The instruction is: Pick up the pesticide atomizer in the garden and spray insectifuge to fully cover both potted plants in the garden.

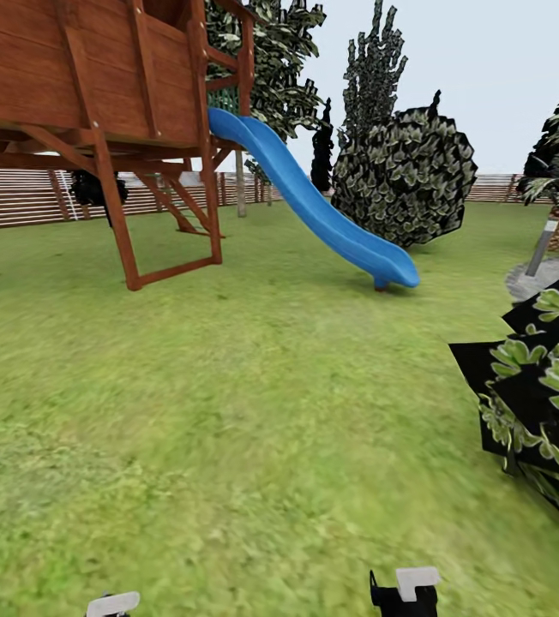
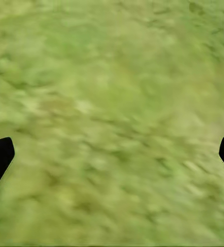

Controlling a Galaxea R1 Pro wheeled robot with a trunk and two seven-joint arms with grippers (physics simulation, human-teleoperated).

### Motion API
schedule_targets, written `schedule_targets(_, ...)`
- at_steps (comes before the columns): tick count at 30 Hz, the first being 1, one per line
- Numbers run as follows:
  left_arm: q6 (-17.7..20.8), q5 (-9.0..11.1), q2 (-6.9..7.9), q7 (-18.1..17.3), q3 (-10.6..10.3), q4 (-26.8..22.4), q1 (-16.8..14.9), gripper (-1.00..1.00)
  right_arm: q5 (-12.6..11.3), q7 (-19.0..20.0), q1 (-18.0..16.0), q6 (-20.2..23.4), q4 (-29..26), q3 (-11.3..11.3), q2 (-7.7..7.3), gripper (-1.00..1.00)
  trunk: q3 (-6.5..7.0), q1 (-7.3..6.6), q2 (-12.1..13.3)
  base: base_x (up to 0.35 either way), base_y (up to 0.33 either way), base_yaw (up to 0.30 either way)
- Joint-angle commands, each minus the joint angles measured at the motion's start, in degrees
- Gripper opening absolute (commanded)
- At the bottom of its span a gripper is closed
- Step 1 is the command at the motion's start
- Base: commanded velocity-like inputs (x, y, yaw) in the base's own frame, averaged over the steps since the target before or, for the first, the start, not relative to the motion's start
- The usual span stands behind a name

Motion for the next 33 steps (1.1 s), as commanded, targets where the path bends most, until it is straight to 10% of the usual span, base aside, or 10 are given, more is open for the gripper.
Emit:
schedule_targets(1,-0.2,0.6,0.01,-0.2,-0.4,0.0,0.0,-1.00,0.6,-0.5,0.0,-0.1,0.1,-0.1,0.03,1.00,-0.05,0.02,0.0,0.337,0.000,0.000)
schedule_targets(33,-0.1,0.6,0.01,-0.2,-0.4,0.0,0.0,-1.00,0.6,-0.5,0.0,-0.1,0.1,-0.1,0.08,1.00,-0.05,0.02,0.0,0.337,0.072,-0.117)
